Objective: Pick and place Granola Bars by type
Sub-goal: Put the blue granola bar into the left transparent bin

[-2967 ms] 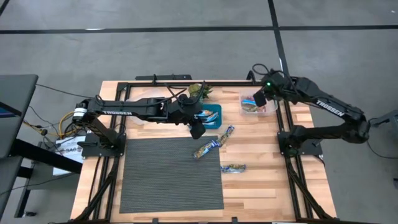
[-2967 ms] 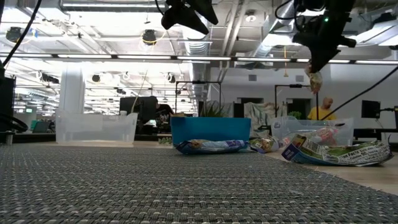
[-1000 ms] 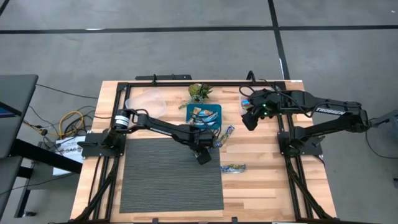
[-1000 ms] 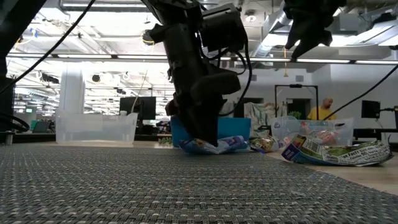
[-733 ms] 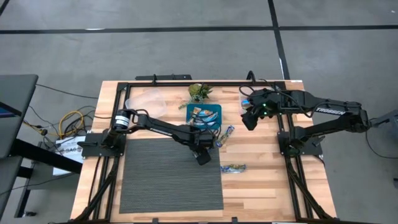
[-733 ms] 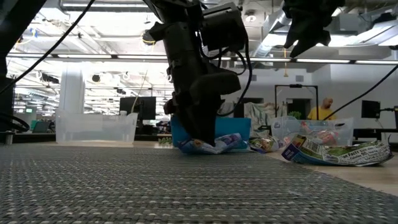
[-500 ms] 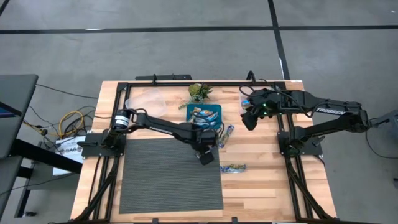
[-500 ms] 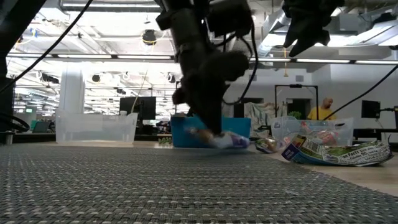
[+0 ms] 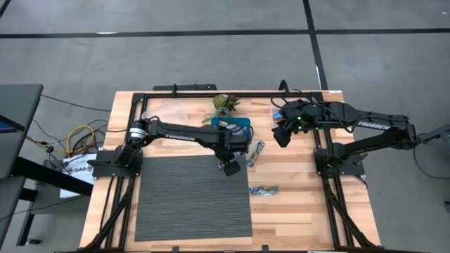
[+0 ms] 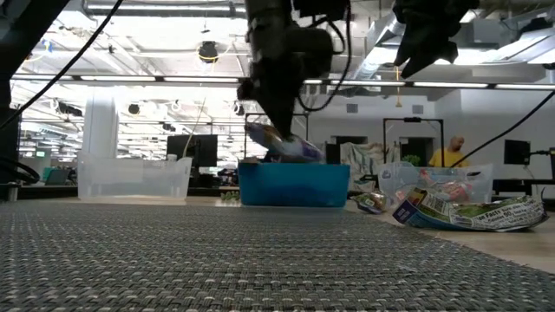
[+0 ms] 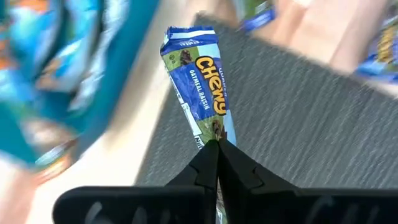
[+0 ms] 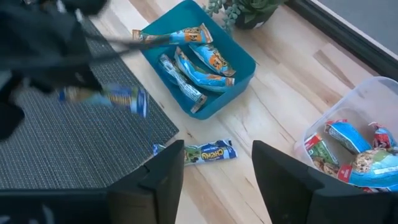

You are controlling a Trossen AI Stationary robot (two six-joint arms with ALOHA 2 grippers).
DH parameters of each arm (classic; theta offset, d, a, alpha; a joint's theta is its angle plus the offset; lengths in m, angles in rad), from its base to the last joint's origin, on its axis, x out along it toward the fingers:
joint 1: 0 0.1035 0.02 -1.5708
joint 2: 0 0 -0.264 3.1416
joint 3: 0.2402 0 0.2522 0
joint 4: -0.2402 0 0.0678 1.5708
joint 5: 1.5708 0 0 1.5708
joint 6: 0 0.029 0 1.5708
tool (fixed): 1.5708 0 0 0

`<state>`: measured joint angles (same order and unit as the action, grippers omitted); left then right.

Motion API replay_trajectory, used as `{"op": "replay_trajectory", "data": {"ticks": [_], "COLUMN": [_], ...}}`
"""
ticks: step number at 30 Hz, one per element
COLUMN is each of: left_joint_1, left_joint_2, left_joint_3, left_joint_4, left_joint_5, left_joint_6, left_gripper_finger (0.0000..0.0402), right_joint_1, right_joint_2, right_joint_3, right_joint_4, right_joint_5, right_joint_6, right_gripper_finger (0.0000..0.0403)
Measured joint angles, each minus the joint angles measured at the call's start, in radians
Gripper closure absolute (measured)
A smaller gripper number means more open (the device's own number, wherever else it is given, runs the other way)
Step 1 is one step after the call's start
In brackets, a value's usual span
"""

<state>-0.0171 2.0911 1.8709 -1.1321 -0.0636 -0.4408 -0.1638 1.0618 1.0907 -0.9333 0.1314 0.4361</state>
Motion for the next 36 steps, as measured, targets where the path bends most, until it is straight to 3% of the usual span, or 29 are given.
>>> {"op": "replay_trajectory", "data": {"ticks": [7, 11, 20, 25, 32, 36], "left_joint_1": [0.031, 0.073, 0.263, 0.389, 0.542, 0.613], "left_joint_2": [-0.115, -0.236, -0.625, -0.812, -0.901, -0.898], "left_joint_3": [0.000, -0.068, -0.502, -0.731, -0.928, -0.976], "left_joint_4": [-0.220, -0.245, -0.236, -0.122, 0.057, 0.090], "left_joint_5": [-0.098, -0.128, -0.211, -0.285, -0.307, -0.258], "left_joint_6": [-0.011, -0.027, -0.115, -0.108, -0.044, -0.033], "left_gripper_finger": [0.0401, 0.0401, 0.0401, 0.0401, 0.0399, 0.0367], "right_joint_1": [0.000, 0.000, 0.000, -0.001, -0.002, -0.002], "right_joint_2": [0.000, 0.000, 0.000, 0.000, 0.000, 0.000], "right_joint_3": [0.000, 0.000, 0.000, 0.000, 0.000, 0.000], "right_joint_4": [0.001, 0.004, 0.057, 0.092, 0.106, 0.106], "right_joint_5": [0.000, 0.000, 0.000, 0.000, 0.001, 0.001], "right_joint_6": [-0.015, -0.025, -0.026, -0.026, -0.026, -0.026], "right_gripper_finger": [0.0230, 0.0229, 0.0234, 0.0234, 0.0238, 0.0238]}}
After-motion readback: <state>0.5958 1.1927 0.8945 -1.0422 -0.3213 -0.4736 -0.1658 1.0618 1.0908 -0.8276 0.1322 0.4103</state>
